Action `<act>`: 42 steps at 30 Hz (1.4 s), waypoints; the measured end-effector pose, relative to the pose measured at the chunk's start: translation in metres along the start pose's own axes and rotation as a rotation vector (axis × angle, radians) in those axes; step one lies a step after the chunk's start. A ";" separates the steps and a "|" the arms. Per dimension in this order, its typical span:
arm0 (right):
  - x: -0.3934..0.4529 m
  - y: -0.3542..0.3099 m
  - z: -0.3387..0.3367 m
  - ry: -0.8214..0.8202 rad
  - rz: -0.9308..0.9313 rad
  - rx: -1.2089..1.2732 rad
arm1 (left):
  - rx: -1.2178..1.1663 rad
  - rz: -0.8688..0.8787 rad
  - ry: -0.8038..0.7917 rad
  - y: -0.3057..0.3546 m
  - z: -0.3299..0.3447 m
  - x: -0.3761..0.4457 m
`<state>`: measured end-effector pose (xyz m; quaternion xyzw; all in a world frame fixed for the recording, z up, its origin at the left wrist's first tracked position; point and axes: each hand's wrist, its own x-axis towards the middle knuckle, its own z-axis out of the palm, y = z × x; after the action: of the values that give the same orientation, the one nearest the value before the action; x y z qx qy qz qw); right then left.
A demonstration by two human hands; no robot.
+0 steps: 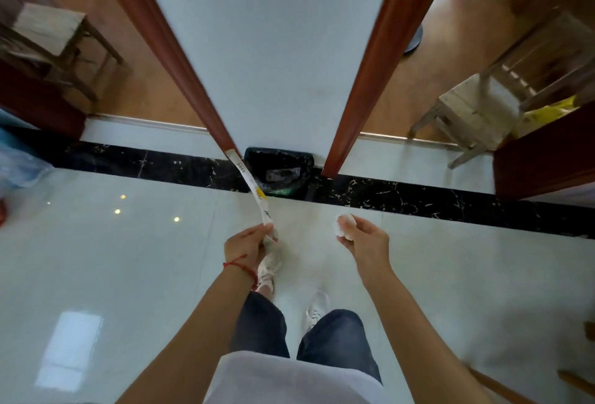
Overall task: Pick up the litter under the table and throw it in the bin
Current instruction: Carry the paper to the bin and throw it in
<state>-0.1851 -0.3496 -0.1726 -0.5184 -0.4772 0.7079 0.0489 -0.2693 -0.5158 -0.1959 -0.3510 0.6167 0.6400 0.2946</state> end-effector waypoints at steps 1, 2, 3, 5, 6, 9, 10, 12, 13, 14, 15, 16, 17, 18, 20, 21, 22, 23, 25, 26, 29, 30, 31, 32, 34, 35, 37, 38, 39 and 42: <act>0.006 -0.001 0.007 0.007 0.006 -0.002 | -0.010 -0.012 -0.005 0.007 0.002 0.009; 0.012 -0.002 0.015 0.013 0.007 -0.011 | -0.014 -0.027 -0.009 0.014 0.004 0.019; 0.018 -0.003 0.023 0.019 0.007 -0.021 | -0.016 -0.040 -0.012 0.021 0.006 0.029; 0.032 -0.002 0.040 0.032 0.004 -0.034 | 0.005 -0.060 -0.027 0.033 0.011 0.050; 0.039 -0.002 0.049 0.039 0.009 -0.039 | 0.020 -0.068 -0.036 0.038 0.014 0.061; 0.067 -0.001 0.073 0.062 0.030 -0.032 | 0.057 -0.079 -0.051 0.052 0.024 0.096; 0.076 0.001 0.080 0.066 0.031 -0.033 | 0.068 -0.078 -0.048 0.055 0.027 0.107; 0.095 0.004 0.090 0.076 0.031 -0.034 | 0.103 -0.076 -0.040 0.059 0.033 0.128; 0.105 0.006 0.094 0.079 0.033 -0.030 | 0.115 -0.079 -0.039 0.061 0.036 0.138; 0.114 0.009 0.098 0.083 0.044 -0.015 | 0.118 -0.085 -0.037 0.062 0.039 0.148; 0.124 0.012 0.100 0.088 0.061 0.009 | 0.111 -0.090 -0.031 0.062 0.043 0.158; 0.133 0.015 0.103 0.091 0.080 0.038 | 0.107 -0.092 -0.021 0.063 0.047 0.168; 0.143 0.017 0.105 0.090 0.097 0.060 | 0.104 -0.096 -0.006 0.062 0.051 0.178; 0.152 0.020 0.106 0.089 0.112 0.074 | 0.093 -0.103 0.008 0.062 0.055 0.188; 0.170 0.025 0.108 0.087 0.125 0.085 | 0.059 -0.125 0.028 0.057 0.064 0.208; 0.178 0.026 0.108 0.085 0.127 0.079 | 0.046 -0.134 0.039 0.053 0.068 0.217; 0.184 0.028 0.107 0.083 0.127 0.072 | 0.037 -0.145 0.045 0.051 0.072 0.224; 0.191 0.029 0.106 0.086 0.127 0.069 | 0.033 -0.158 0.049 0.048 0.076 0.232; 0.205 0.034 0.102 0.096 0.127 0.074 | 0.024 -0.188 0.058 0.040 0.085 0.249; 0.211 0.036 0.100 0.104 0.128 0.080 | 0.016 -0.202 0.061 0.038 0.090 0.256; 0.226 0.043 0.095 0.124 0.136 0.095 | -0.015 -0.222 0.063 0.034 0.106 0.276; 0.230 0.044 0.093 0.127 0.139 0.100 | -0.030 -0.231 0.069 0.035 0.111 0.280; 0.233 0.046 0.092 0.131 0.143 0.107 | -0.047 -0.238 0.081 0.034 0.115 0.287; 0.236 0.047 0.092 0.136 0.147 0.114 | -0.055 -0.245 0.092 0.034 0.119 0.293; 0.241 0.048 0.093 0.143 0.151 0.119 | -0.016 -0.246 0.105 0.033 0.122 0.307; 0.242 0.048 0.094 0.142 0.147 0.120 | 0.001 -0.246 0.099 0.032 0.123 0.314; 0.245 0.049 0.098 0.133 0.133 0.106 | 0.006 -0.226 0.064 0.032 0.126 0.318; 0.247 0.049 0.101 0.127 0.126 0.088 | 0.012 -0.209 0.048 0.033 0.128 0.318; 0.248 0.050 0.103 0.121 0.120 0.068 | 0.015 -0.190 0.037 0.035 0.129 0.317; 0.250 0.051 0.109 0.103 0.099 -0.002 | 0.106 -0.083 0.019 0.039 0.128 0.312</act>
<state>-0.3630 -0.3043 -0.3812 -0.5773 -0.4486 0.6812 0.0378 -0.4930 -0.4086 -0.4278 -0.3662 0.6375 0.5903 0.3332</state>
